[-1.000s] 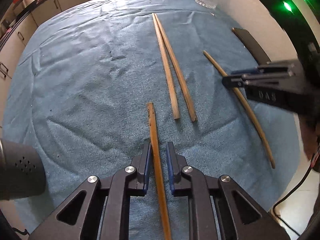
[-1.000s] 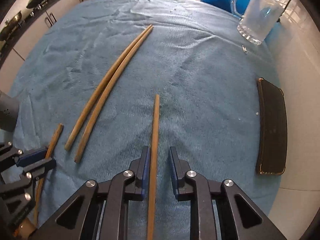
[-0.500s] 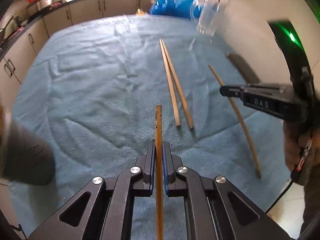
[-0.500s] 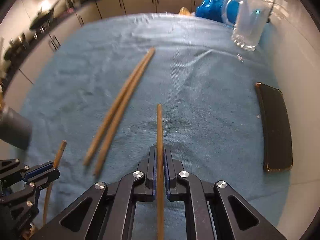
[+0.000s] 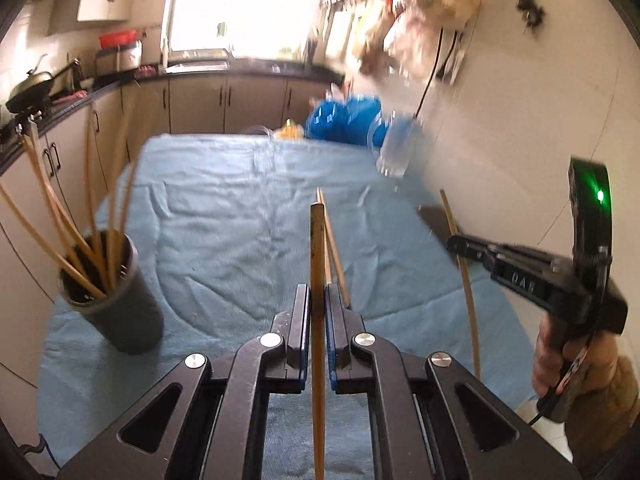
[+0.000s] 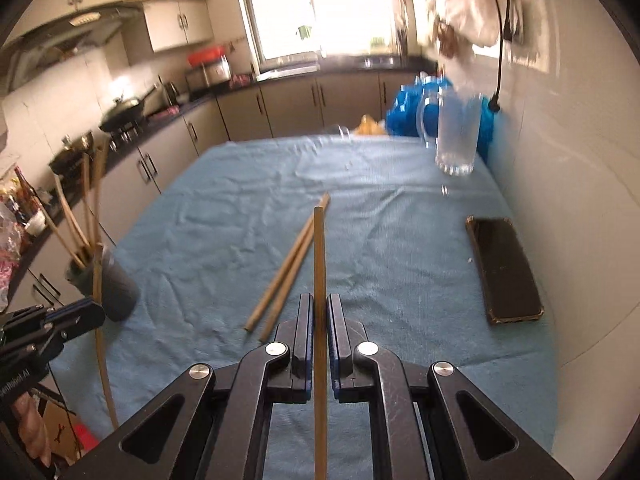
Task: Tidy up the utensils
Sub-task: 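Carry both chopsticks over the black cup and open both grippers inside it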
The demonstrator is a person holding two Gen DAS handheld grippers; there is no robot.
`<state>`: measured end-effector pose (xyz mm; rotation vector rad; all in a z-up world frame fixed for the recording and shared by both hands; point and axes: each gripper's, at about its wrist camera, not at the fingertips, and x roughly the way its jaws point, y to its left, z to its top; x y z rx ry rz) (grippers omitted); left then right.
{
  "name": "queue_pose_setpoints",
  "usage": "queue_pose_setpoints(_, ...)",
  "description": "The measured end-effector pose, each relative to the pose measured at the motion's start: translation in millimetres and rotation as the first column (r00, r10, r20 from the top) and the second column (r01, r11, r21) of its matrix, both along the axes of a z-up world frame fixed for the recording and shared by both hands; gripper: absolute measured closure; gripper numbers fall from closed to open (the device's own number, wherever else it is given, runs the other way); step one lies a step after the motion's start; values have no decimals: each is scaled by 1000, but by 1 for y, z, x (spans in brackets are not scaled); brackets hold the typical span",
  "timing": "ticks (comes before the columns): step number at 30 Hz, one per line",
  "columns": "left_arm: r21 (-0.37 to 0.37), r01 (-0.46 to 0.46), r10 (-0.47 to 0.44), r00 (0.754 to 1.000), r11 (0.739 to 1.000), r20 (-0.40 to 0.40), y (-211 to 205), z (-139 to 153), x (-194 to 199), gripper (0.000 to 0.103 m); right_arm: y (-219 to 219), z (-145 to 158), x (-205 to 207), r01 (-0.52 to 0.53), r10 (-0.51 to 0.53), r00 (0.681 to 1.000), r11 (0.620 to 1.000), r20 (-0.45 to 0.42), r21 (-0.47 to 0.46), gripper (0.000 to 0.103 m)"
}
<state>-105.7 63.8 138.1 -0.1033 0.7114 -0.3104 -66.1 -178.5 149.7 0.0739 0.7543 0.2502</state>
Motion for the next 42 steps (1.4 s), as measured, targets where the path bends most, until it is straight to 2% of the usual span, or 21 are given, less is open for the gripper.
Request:
queue_pose_setpoints(7, -61, -59, 66, 991, 996, 119, 31, 38, -26, 96, 17, 37, -23, -21, 14, 990, 999, 140, 48, 96)
queue_pose_setpoints(12, -114, -108, 129, 973, 988, 190, 61, 68, -41, 96, 42, 60, -25, -56, 31, 973, 993, 229, 100, 96)
queue_pose_setpoints(16, -120, -163, 189, 948, 979, 257, 84, 92, -43, 96, 69, 74, -17, -92, 44, 960, 982, 277, 163, 96)
queue_pose_setpoints(21, -128, -244, 271, 916, 961, 297, 121, 109, -33, 96, 122, 93, 8, -154, 73, 943, 961, 325, 231, 96)
queue_pose_setpoints(27, -189, -313, 356, 890, 931, 283, 163, 112, -6, 96, 183, 104, 38, -202, 93, 922, 943, 375, 263, 96)
queue_pose_setpoints(30, -200, -334, 381, 880, 921, 284, 176, 112, 10, 96, 214, 107, 54, -216, 93, 910, 939, 405, 268, 96)
queue_pose_setpoints(35, -211, -367, 415, 868, 906, 273, 192, 106, 38, 96, 248, 100, 75, -225, 96, 906, 934, 411, 277, 96)
queue_pose_setpoints(38, -211, -381, 427, 867, 900, 258, 198, 96, 53, 96, 260, 93, 85, -223, 93, 908, 933, 410, 283, 96)
queue_pose_setpoints(42, -199, -386, 424, 881, 901, 211, 201, 79, 68, 96, 275, 77, 93, -216, 107, 911, 946, 398, 240, 96)
